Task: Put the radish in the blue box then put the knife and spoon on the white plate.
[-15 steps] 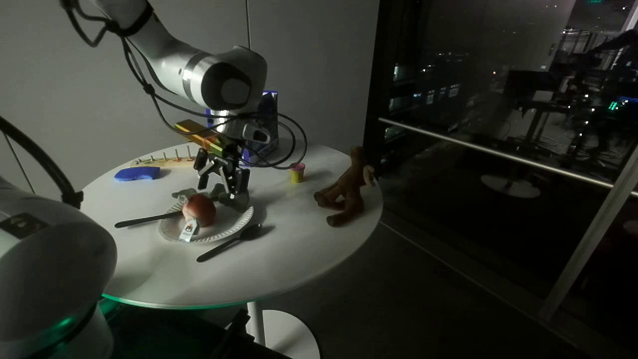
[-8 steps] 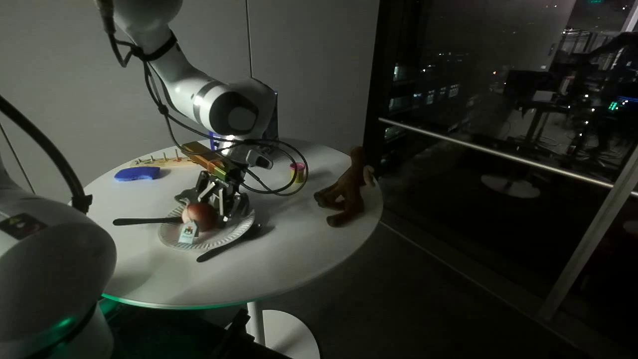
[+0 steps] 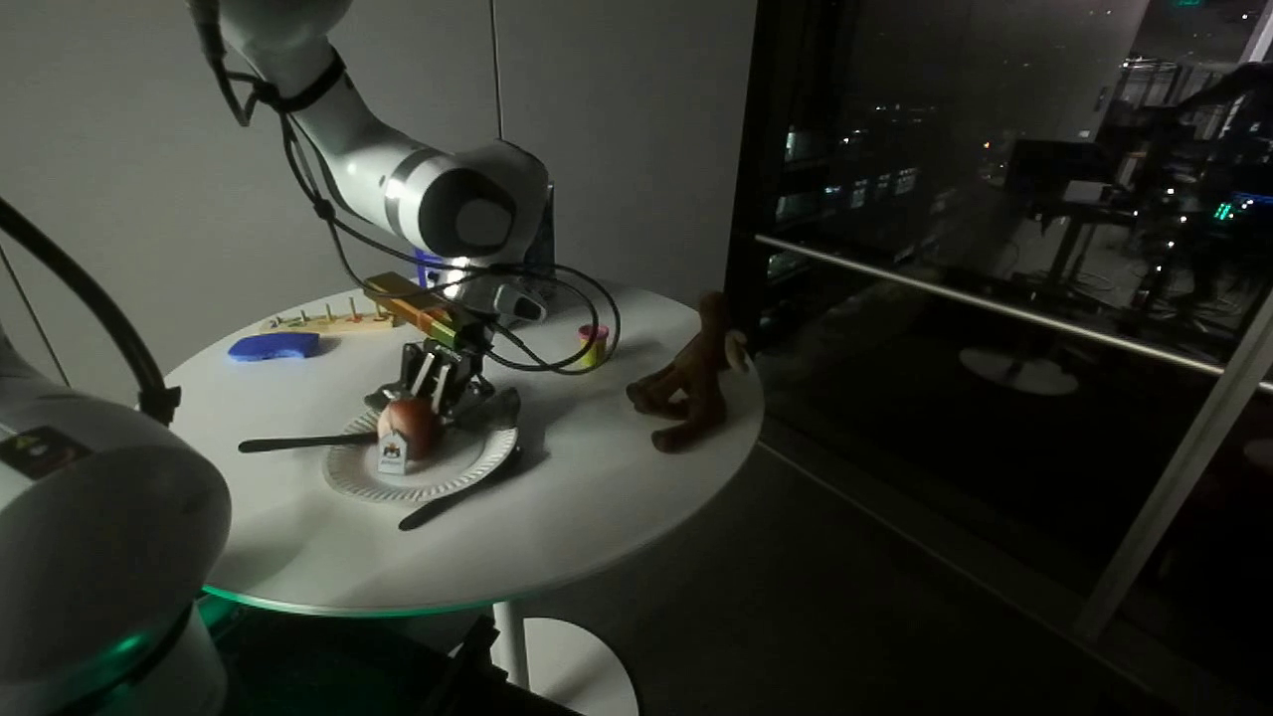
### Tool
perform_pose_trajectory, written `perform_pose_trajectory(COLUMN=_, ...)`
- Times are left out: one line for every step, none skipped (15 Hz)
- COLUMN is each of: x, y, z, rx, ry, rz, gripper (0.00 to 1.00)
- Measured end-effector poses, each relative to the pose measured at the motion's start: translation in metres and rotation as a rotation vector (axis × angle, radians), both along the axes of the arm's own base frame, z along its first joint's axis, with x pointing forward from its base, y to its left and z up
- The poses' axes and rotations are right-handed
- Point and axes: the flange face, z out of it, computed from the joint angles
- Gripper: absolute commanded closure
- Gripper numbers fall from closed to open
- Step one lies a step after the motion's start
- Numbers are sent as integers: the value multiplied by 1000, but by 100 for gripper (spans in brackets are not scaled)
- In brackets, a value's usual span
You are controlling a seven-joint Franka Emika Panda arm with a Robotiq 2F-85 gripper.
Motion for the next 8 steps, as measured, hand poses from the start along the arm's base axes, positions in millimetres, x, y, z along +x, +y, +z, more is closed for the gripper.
perform_pose_trajectory(x=-2, y=1, z=7, rx=-14, ry=-16, rz=9, gripper=90)
perform_pose_trajectory(x=-6, y=3, z=15, rx=-29, ry=-32, rz=20, gripper=89)
perform_pose_trajectory(x=-10, y=5, z=23, rx=-48, ry=-50, rz=35, gripper=90)
perform_pose_trajectory(x=-14, y=8, z=31, rx=-75, ry=-72, rz=54, gripper=90)
perform_pose_trajectory(x=-18, y=12, z=40, rx=-107, ry=-100, rz=77, gripper=90)
perform_pose_trajectory(x=-22, y=16, z=50, rx=-139, ry=-132, rz=99, gripper=89)
perform_pose_trajectory(x=-25, y=21, z=60, rx=-172, ry=-164, rz=122, gripper=89)
perform_pose_trajectory(x=-28, y=27, z=69, rx=-207, ry=-195, rz=145, gripper=89)
